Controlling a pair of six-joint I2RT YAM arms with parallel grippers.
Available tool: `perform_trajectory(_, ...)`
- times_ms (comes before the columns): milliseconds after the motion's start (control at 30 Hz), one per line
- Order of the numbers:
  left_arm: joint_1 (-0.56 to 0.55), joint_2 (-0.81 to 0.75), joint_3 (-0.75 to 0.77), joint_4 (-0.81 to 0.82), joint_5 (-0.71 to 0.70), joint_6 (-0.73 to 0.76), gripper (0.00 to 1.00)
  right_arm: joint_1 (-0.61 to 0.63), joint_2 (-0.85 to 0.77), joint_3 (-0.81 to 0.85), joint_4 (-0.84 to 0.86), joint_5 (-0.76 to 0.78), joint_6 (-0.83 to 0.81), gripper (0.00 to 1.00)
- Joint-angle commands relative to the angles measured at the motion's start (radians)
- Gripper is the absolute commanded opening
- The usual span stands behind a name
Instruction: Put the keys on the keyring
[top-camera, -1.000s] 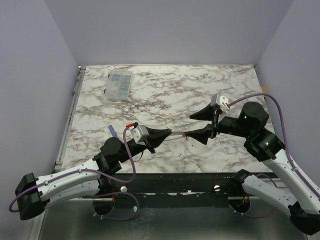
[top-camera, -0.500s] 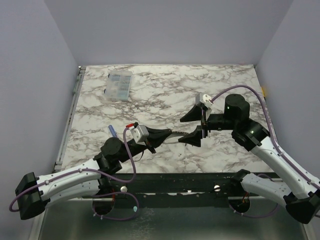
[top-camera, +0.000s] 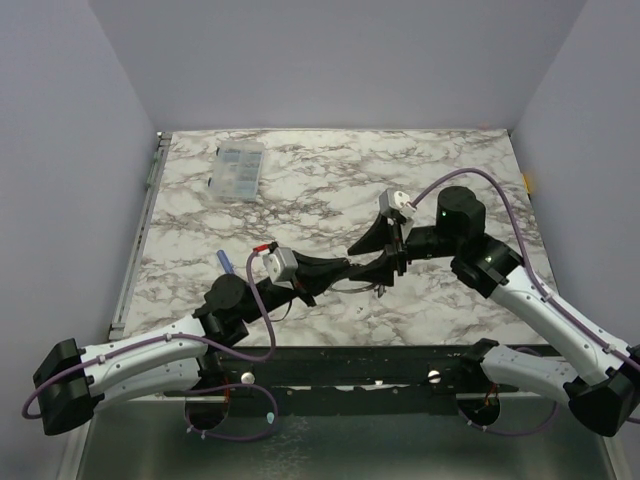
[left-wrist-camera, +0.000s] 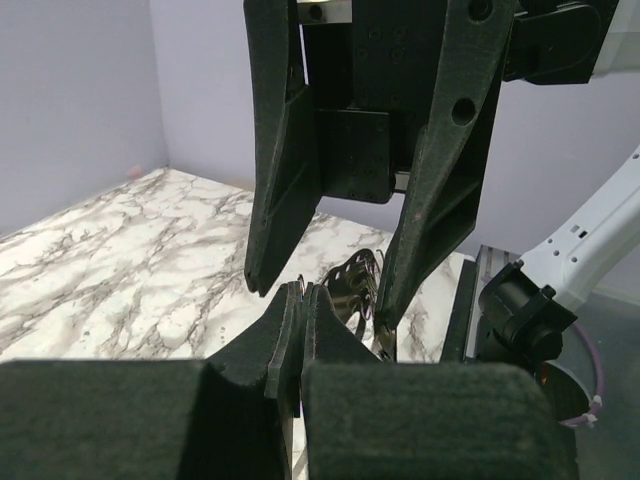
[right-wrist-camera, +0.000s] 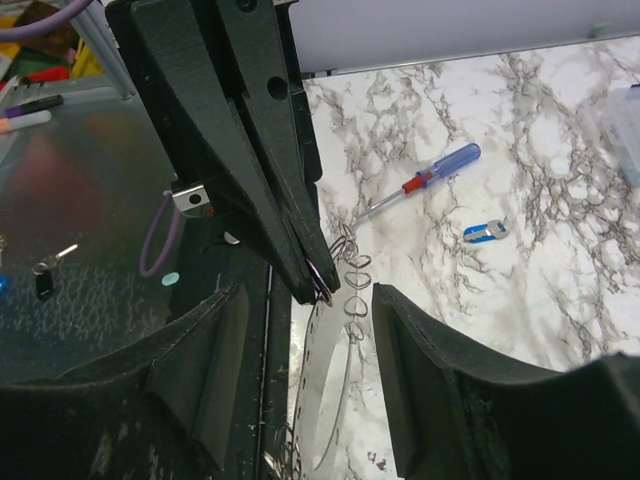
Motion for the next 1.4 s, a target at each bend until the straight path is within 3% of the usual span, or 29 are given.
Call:
perform_trajectory(0,0.002,0.004,0.014,0.104,0.031,-0.034,0.0,0.023,0.019,-0.006,0.037,-0.038,-0.029,0.57)
perform_trajectory(100,0.002,0.0,0.015,0.114,0.032,-0.042,0.0,0.039,0.036,0.008,-0.005,-0.04,-0.064,0.45)
perform_trajectory(367,0.002,0.006,0.018,0.124,0.049,-0.064,0.0,0.048,0.033,0.005,-0.001,-0.039,-0.08,0.37)
perform_trajectory(767,0.003,0.018,0.016,0.124,0.095,-0.093,0.0,0.05,0.009,0.007,-0.005,-0.036,-0.11,0.04)
perform_trajectory(867,0.002,0.016,0.019,0.124,0.12,-0.096,0.0,0.049,0.004,0.007,-0.015,-0.042,-0.126,0.01)
perform_trajectory(933,0.002,0.018,0.02,0.122,0.133,-0.097,0.07,0.05,0.001,0.01,-0.019,-0.045,-0.132,0.01)
perform_trajectory(1000,0.003,0.014,0.021,0.122,0.139,-0.103,0.27,0.05,-0.004,0.011,-0.019,-0.041,-0.133,0.01)
perform_trajectory(1067,0.002,0.006,0.021,0.116,0.134,-0.109,0.54,0.05,-0.008,0.01,-0.023,-0.03,-0.138,0.01)
perform_trajectory(1133,0.003,-0.007,0.026,0.099,0.131,-0.11,0.68,0.05,-0.015,0.007,-0.029,-0.017,-0.144,0.01)
perform_trajectory(1233,0.002,-0.034,0.05,0.018,0.131,-0.099,0.78,0.049,-0.03,-0.003,-0.03,0.002,-0.153,0.01)
perform_trajectory(1367,0.003,-0.076,0.075,-0.082,0.12,-0.074,0.8,0.049,-0.047,-0.014,-0.034,0.018,-0.161,0.01)
